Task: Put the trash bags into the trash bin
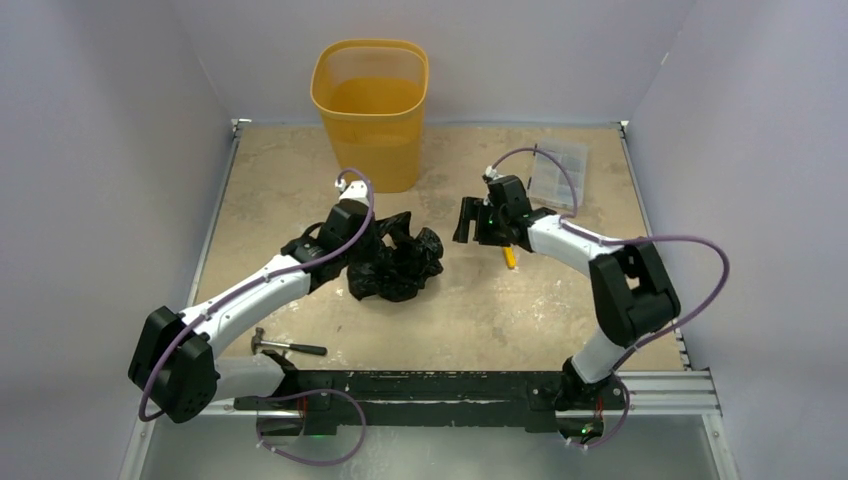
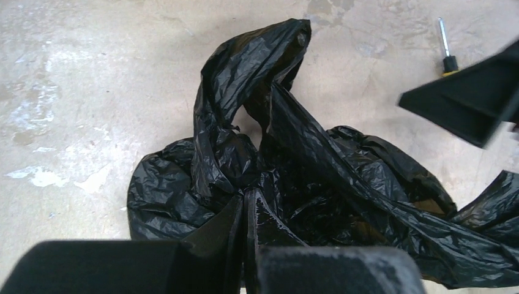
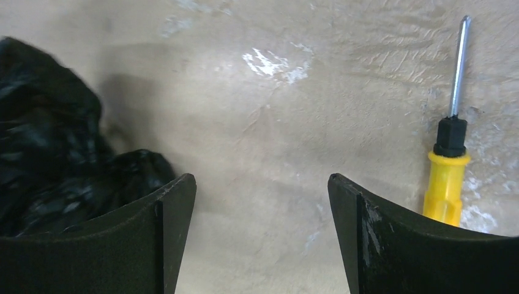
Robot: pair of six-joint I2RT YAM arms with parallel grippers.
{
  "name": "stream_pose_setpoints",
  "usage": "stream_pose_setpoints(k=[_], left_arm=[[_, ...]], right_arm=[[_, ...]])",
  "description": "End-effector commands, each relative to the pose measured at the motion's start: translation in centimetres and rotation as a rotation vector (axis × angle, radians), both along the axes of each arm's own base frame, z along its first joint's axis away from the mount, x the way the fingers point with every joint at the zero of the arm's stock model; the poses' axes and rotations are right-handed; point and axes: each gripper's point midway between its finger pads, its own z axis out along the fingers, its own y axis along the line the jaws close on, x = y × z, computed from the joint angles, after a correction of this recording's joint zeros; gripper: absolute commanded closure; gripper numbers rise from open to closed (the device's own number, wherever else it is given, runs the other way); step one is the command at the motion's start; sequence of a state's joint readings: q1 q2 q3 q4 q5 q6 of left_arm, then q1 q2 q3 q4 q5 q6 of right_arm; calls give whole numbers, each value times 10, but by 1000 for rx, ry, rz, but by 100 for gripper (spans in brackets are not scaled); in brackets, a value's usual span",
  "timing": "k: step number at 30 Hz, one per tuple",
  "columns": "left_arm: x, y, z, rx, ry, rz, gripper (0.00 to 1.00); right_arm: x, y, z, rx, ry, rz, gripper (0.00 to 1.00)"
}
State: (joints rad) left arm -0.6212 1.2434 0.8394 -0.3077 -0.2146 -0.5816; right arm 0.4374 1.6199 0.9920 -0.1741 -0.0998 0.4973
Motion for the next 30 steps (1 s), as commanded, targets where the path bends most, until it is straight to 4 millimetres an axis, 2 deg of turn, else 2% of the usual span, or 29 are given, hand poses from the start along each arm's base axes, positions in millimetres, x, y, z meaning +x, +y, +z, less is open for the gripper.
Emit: stream_pose_setpoints(k=[1, 5, 11, 14, 24, 26, 30], left_arm=[[2, -15, 11, -70, -22, -50, 100], [1, -24, 11, -97, -14, -81, 100], [-1, -30, 9, -108, 0, -117, 100], [-2, -35, 8, -123, 6, -139, 100], [0, -45, 8, -153, 13, -163, 100], [0, -45, 8, -154, 13, -162, 100], [-1, -50, 8, -165, 20, -183, 100]], right_arm=[[26, 7, -5, -3, -38, 3, 17], [34, -15, -31, -100, -8, -54, 15], [31, -60, -48, -148, 15, -154, 14], [32, -83, -49, -168, 19, -189, 13], [37, -135, -40, -378, 10, -275, 10], [35, -134, -33, -367, 6, -273, 10], [24, -111, -9, -228, -31, -202, 11]])
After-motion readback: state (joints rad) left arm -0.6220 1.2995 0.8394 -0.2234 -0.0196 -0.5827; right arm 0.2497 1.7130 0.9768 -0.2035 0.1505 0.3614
